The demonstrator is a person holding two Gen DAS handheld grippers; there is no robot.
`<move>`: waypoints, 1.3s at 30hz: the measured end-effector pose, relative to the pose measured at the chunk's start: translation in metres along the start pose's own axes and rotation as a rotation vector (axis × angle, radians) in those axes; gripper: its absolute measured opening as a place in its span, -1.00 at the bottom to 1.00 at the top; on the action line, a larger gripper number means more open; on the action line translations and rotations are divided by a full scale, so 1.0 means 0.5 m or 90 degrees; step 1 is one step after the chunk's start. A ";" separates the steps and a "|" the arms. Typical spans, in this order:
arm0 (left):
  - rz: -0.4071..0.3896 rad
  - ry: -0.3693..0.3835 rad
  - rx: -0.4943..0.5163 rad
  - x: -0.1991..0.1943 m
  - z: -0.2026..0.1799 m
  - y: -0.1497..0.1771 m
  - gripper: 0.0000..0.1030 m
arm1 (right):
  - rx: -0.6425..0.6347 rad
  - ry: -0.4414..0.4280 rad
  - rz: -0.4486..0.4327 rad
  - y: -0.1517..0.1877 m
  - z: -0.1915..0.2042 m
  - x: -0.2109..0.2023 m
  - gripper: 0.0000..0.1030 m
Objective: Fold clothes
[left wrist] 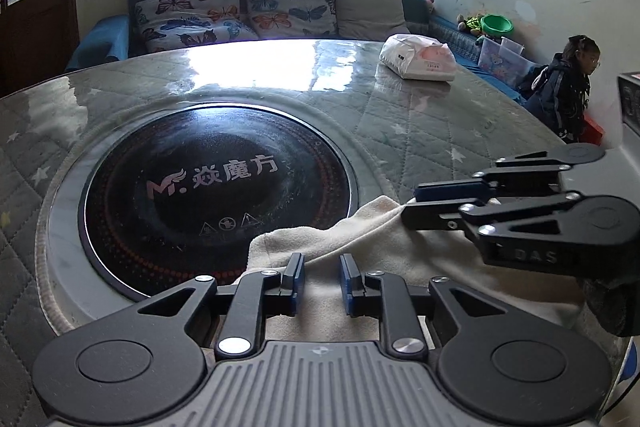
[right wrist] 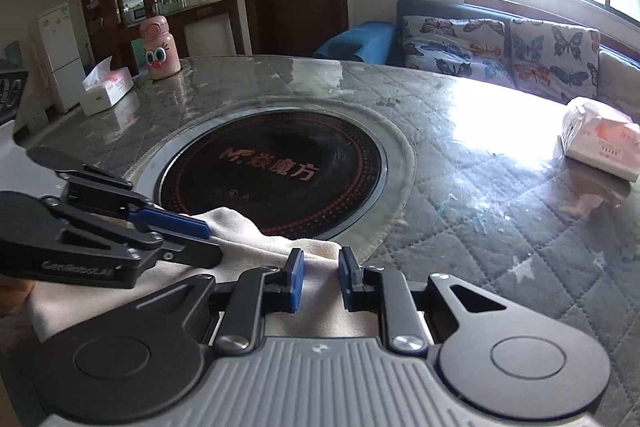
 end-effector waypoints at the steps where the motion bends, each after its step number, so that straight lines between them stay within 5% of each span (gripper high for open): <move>1: 0.000 0.000 0.000 -0.001 -0.001 -0.001 -0.54 | -0.006 -0.004 -0.002 0.002 0.005 -0.008 -0.65; 15: -0.005 0.004 0.015 0.018 -0.029 -0.018 -0.48 | -0.092 -0.088 0.012 0.084 0.107 -0.088 -0.64; 22: -0.009 -0.006 0.027 0.022 -0.034 -0.015 -0.48 | -0.142 -0.072 -0.009 0.144 0.138 -0.106 -0.64; 33: -0.015 -0.016 0.035 0.023 -0.038 -0.012 -0.47 | -0.062 -0.087 -0.028 0.158 0.109 -0.143 -0.63; 39: -0.020 -0.021 0.038 0.024 -0.039 -0.011 -0.46 | 0.005 -0.050 -0.019 0.168 0.045 -0.167 -0.62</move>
Point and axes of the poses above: each gripper's, at about its wrist camera, not at the fingertips, and x roughly the way its jaws point, z to its left, y to its underside, the point moved 5 cm from there along x, roughly the way its jaws point, and after that the axes turned 11 degrees about x, right-handed, at the moved point
